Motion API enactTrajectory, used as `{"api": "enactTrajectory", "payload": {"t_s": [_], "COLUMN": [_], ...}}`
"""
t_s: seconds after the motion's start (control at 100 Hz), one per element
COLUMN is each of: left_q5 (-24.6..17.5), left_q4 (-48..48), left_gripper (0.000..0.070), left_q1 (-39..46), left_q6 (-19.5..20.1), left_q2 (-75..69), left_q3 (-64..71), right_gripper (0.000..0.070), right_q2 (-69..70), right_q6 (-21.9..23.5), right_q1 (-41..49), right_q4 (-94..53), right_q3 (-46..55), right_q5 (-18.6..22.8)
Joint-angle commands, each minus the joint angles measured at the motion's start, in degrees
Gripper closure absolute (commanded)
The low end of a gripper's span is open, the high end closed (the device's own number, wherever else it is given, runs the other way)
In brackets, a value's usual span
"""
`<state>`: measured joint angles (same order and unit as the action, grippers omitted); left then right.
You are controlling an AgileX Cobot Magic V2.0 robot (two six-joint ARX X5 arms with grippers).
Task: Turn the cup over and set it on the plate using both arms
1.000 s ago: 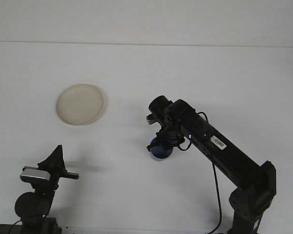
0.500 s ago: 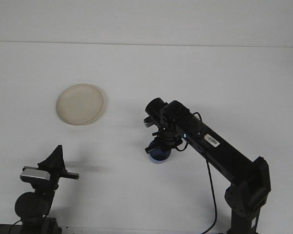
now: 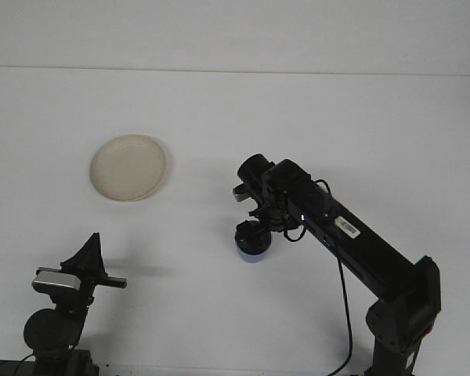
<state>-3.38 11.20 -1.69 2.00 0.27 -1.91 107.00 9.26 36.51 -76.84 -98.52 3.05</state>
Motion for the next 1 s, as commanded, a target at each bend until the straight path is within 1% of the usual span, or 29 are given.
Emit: {"api": "enactTrajectory", "payload": {"t_s": [0.0,0.2,0.34,0.42,0.53,0.64,0.76,0.99], "left_q5": [0.0,0.0,0.0,0.0,0.0,0.0,0.0,0.0], "left_q4": [0.8,0.8,0.8,0.8,0.9,0.9,0.8,0.8], "left_gripper": [0.0688,0.0688,0.0688,0.0688,0.0688,0.0688,0.0688,0.0688], "left_q1": [0.0,0.0,0.0,0.0,0.0,0.0,0.0,0.0], "left_q6": [0.1,0.1,0.1,0.1,0.1,0.1,0.1,0.1], "left_q2": [-0.1,-0.1,-0.1,-0.1,-0.1,-0.1,-0.1,-0.1], "left_q3": [1.1,1.1,1.1,1.1,1.1,1.1,1.1,1.1], "right_gripper": [0.0188,0.0188,0.0188,0.0188,0.0188,0.0188,0.0188,0.0188], "right_q2": [-2.4,-9.9,-15.0,-17.8,-22.5,-29.2,-38.2,-55.5], "right_q6": [-0.8,-3.7,-6.2,-6.4,-6.5,-7.2,-7.4,-7.1], "right_q1": [-0.8,-6.7,-13.0,-17.0,-22.4,-26.6,-29.8,-31.2], "right_q4": [-1.6,-1.6,-1.6,-1.6,-0.1,5.3,13.8,29.3], "right_q3": [-1.9,-1.9,-1.6,-0.9,1.9,8.7,19.6,40.1], "right_q5": [-0.1,-0.6,-3.7,-4.9,-4.9,-4.8,-4.6,-4.6]}}
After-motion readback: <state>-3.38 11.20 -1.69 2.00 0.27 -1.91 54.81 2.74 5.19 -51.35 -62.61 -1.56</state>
